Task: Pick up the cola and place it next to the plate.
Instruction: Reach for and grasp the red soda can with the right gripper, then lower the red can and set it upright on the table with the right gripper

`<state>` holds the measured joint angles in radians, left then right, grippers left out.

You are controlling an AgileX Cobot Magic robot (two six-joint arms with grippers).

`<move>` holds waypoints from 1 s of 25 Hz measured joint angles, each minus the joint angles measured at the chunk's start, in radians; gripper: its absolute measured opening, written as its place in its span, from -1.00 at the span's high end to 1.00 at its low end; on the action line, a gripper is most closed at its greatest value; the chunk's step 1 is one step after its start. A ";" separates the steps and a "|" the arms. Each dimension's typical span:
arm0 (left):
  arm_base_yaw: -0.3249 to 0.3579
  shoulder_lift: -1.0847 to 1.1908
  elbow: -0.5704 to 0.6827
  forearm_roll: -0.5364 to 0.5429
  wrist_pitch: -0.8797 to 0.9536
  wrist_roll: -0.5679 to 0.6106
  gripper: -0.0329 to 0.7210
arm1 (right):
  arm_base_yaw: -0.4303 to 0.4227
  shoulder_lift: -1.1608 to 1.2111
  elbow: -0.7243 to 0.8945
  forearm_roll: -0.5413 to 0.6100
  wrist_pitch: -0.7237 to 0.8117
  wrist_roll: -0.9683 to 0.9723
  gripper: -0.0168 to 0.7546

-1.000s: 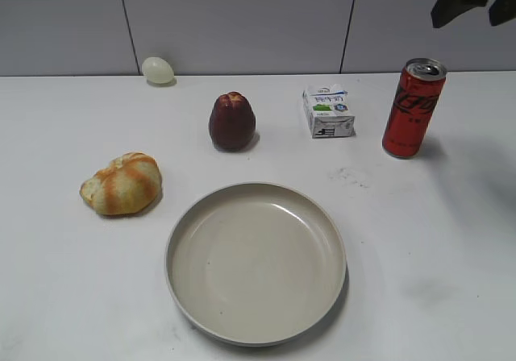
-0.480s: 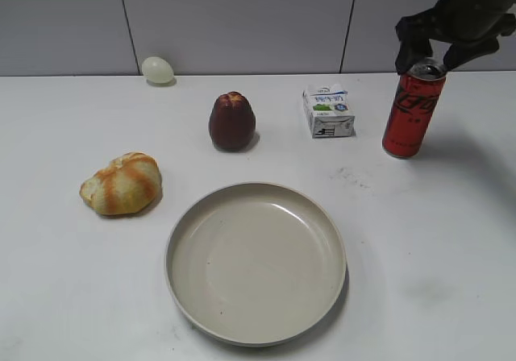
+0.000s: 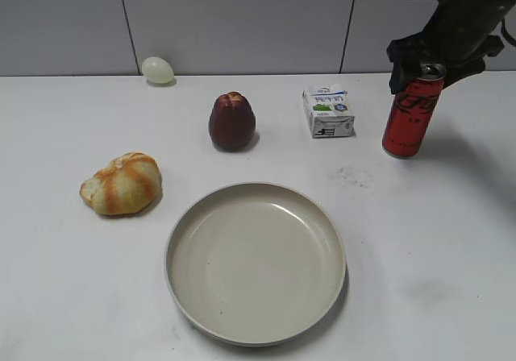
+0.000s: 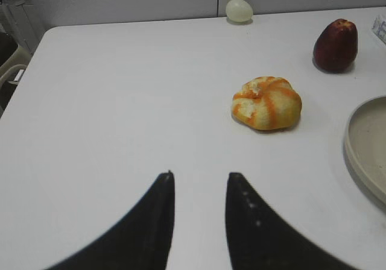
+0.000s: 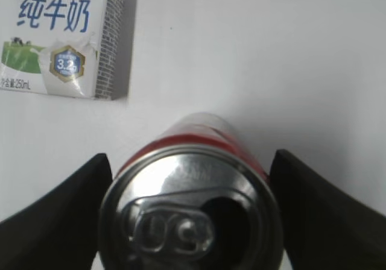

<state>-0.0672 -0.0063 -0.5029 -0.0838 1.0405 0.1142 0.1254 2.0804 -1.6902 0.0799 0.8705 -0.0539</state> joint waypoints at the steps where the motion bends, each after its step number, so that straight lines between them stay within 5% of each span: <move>1: 0.000 0.000 0.000 0.000 0.000 0.000 0.30 | 0.000 0.000 -0.012 -0.003 0.016 0.006 -0.51; 16: 0.000 0.000 0.000 0.000 0.000 0.000 0.30 | 0.001 -0.152 -0.263 -0.035 0.334 0.089 -0.44; 25: 0.000 0.000 0.000 0.000 0.000 0.000 0.30 | 0.145 -0.449 0.009 -0.067 0.333 0.140 -0.44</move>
<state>-0.0672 -0.0063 -0.5029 -0.0838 1.0405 0.1142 0.2701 1.6317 -1.6809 0.0133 1.2033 0.0862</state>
